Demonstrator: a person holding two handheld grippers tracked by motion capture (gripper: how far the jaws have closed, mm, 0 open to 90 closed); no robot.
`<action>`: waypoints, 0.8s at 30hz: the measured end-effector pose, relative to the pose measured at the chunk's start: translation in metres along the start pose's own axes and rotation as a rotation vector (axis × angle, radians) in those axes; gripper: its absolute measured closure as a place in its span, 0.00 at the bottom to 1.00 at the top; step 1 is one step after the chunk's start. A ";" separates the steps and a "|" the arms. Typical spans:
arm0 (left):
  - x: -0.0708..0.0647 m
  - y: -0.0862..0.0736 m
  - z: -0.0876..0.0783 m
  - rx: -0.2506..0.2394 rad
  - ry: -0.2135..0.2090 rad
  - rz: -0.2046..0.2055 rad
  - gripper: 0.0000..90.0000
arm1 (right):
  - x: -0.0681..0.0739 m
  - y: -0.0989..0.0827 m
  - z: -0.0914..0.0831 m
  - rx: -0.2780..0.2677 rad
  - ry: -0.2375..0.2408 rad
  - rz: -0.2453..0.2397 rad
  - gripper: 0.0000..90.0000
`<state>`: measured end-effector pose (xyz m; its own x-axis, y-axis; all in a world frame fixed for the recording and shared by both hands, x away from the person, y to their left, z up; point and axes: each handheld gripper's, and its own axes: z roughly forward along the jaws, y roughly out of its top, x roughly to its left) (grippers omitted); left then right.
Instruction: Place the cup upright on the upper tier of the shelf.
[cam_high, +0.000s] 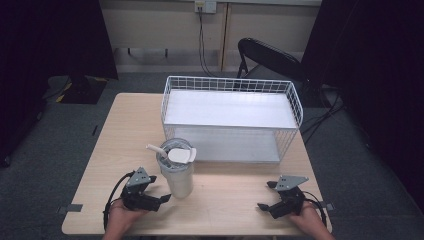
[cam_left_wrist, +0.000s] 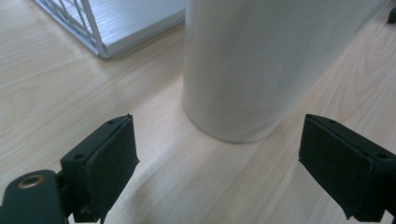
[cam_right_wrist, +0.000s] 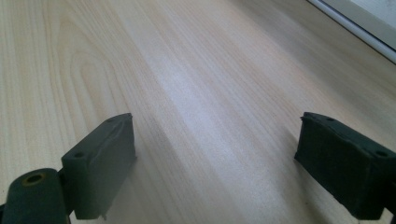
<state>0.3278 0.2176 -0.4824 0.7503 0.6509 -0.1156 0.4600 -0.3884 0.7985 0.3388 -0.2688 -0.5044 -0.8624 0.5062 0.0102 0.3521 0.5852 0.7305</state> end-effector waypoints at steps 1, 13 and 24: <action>-0.001 0.001 0.000 -0.008 -0.005 0.000 0.13 | 0.000 0.000 0.000 0.000 0.000 0.000 0.12; -0.004 0.016 -0.010 -0.135 -0.052 -0.019 0.16 | 0.000 0.000 0.000 0.000 -0.001 0.000 0.12; -0.007 0.022 -0.011 -0.175 -0.065 0.008 0.17 | 0.000 0.000 0.000 0.000 -0.001 0.000 0.12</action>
<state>0.3273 0.2113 -0.4572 0.7853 0.6025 -0.1424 0.3686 -0.2701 0.8895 0.3388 -0.2687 -0.5044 -0.8619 0.5069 0.0094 0.3521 0.5852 0.7305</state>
